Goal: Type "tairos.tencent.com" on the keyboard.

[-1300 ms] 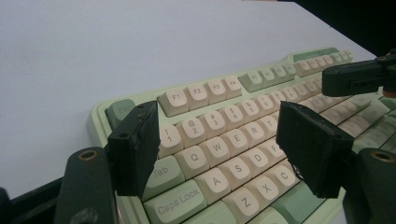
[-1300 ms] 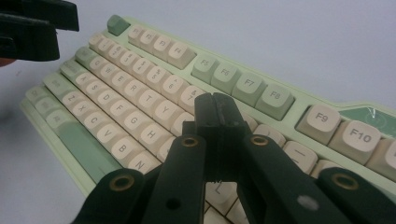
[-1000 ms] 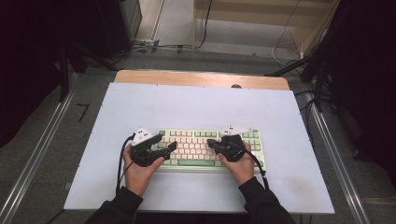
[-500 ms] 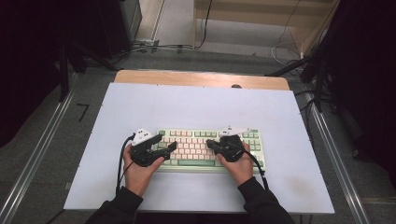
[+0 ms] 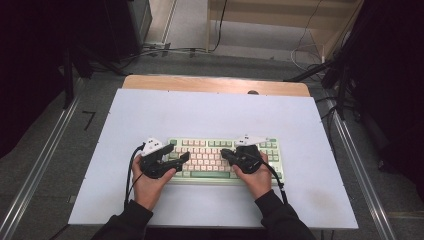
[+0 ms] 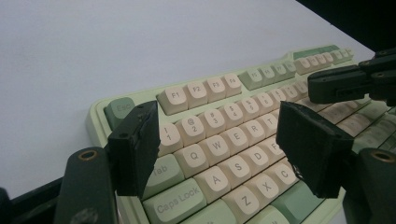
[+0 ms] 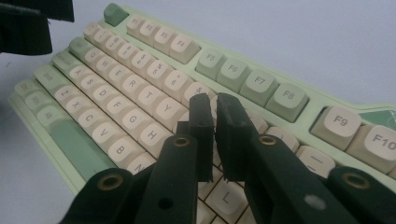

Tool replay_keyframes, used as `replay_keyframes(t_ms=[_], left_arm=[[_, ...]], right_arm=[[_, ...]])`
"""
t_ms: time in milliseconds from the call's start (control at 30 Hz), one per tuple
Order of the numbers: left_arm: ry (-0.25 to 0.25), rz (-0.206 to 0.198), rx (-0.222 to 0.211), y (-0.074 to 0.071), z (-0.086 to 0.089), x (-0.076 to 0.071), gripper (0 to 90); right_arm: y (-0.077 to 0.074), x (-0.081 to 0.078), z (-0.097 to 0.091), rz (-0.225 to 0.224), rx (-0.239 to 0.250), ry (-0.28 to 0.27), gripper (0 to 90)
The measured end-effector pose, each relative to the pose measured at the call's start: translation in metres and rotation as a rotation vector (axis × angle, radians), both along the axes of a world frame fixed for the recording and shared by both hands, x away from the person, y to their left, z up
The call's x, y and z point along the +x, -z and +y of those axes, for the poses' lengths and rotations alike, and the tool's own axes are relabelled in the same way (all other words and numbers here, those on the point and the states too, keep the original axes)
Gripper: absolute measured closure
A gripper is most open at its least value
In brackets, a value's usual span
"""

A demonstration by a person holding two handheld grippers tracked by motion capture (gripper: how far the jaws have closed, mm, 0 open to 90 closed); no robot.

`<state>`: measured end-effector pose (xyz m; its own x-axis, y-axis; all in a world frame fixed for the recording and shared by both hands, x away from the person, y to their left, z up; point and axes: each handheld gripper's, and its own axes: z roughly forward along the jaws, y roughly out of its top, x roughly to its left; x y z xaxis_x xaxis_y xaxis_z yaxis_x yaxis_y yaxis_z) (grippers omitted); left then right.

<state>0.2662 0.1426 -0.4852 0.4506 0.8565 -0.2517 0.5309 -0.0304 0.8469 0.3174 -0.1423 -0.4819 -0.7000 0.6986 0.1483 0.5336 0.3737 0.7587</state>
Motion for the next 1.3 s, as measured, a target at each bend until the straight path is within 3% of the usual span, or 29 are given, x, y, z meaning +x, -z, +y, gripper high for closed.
replay_keyframes(t_ms=[333, 500, 733, 1300], left_arm=[[0.001, 0.002, 0.0, 0.0, -0.001, 0.0, 30.5], [0.004, 0.003, 0.0, 0.001, -0.001, 0.0, 30.6], [0.013, 0.004, -0.001, 0.001, -0.002, 0.0, 31.7], [0.03, -0.023, 0.0, -0.003, -0.015, 0.005, 33.6]], right_arm=[[-0.011, 0.002, -0.013, -0.028, 0.067, 0.064, 52.0], [-0.012, 0.003, -0.017, -0.033, 0.059, 0.089, 40.0], [-0.012, 0.004, -0.02, -0.031, 0.05, 0.109, 34.7], [-0.014, 0.003, -0.028, -0.036, 0.047, 0.12, 32.3]])
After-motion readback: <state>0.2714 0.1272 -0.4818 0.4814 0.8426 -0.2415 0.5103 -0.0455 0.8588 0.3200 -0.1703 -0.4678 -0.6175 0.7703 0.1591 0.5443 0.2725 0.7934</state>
